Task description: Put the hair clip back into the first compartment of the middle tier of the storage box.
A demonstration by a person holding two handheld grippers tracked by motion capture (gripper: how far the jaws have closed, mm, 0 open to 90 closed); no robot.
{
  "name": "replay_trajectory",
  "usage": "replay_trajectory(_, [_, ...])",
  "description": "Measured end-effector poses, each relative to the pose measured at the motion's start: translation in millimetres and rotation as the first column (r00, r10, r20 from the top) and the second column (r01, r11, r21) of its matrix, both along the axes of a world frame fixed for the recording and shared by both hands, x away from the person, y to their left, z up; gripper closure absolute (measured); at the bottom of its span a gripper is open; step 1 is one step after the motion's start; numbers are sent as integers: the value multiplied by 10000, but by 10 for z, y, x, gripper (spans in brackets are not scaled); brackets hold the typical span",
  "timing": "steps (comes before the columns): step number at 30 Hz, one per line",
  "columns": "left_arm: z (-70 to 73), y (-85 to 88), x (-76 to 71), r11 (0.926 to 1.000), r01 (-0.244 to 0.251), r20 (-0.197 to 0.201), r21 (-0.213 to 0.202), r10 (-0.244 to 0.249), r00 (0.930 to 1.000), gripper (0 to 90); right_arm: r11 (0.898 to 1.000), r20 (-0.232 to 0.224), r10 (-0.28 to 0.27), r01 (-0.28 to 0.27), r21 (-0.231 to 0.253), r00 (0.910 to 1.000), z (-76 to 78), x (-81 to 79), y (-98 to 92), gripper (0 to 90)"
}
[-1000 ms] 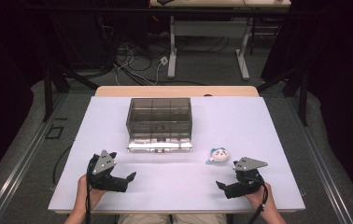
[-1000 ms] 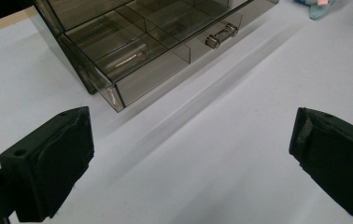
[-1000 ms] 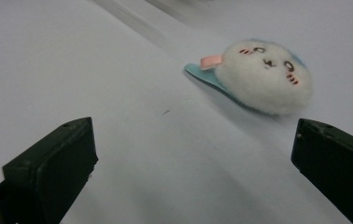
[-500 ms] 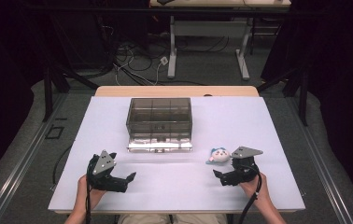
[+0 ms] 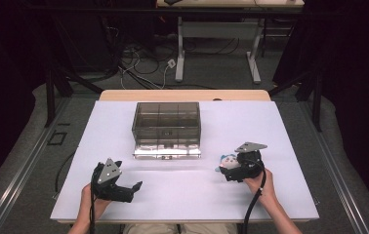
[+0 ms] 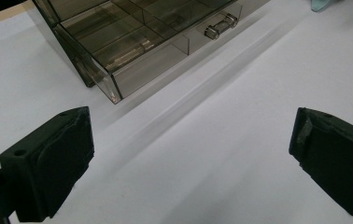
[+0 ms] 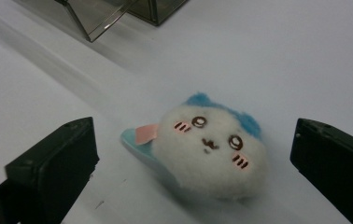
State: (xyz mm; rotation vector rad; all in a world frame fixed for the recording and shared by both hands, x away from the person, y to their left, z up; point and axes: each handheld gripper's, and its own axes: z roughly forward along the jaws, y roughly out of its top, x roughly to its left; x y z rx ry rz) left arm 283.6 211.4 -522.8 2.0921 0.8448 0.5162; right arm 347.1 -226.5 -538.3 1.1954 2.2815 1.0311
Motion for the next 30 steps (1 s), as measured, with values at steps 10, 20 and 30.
replay_trajectory(10, [3,2,3,10000,8,38,9,-8,10000,2,9998,-266,-100,95,-167,9996,-55,65,-36,229])
replay_trajectory(20, [-6,4,11,10000,44,44,86,-44,10000,2,9996,-483,36,-50,-286,9988,-102,71,-68,334])
replay_trajectory(30, [-11,-2,12,10000,66,58,73,-67,10000,2,9996,-609,-3,-13,-276,9981,-121,76,-77,363])
